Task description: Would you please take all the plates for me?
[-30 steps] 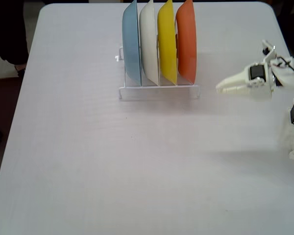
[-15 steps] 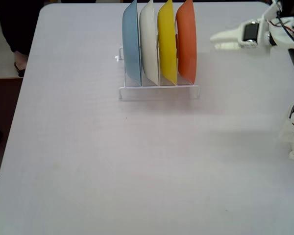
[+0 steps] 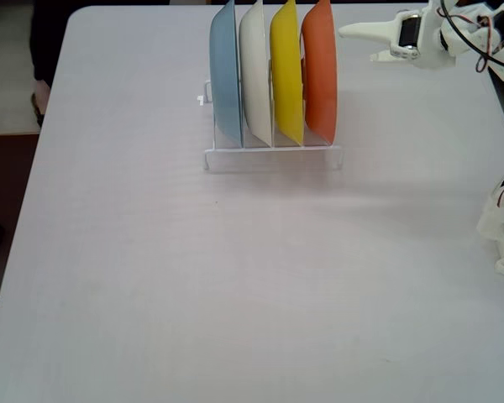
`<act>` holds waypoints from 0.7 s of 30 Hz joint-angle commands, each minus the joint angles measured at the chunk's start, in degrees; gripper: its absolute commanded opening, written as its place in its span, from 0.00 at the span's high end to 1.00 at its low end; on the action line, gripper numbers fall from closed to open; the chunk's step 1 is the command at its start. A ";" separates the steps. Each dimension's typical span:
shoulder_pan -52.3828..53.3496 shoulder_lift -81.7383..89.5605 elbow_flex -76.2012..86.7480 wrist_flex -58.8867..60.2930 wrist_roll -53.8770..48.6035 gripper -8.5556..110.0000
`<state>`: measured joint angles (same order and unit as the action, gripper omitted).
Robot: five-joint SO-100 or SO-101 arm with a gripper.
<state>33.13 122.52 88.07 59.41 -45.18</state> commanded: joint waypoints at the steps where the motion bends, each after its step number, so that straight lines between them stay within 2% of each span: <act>1: 0.70 -2.20 -5.98 -0.53 -1.05 0.49; 21: 2.20 -19.42 -15.29 -7.03 -0.44 0.66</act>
<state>34.98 102.92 76.55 54.23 -45.79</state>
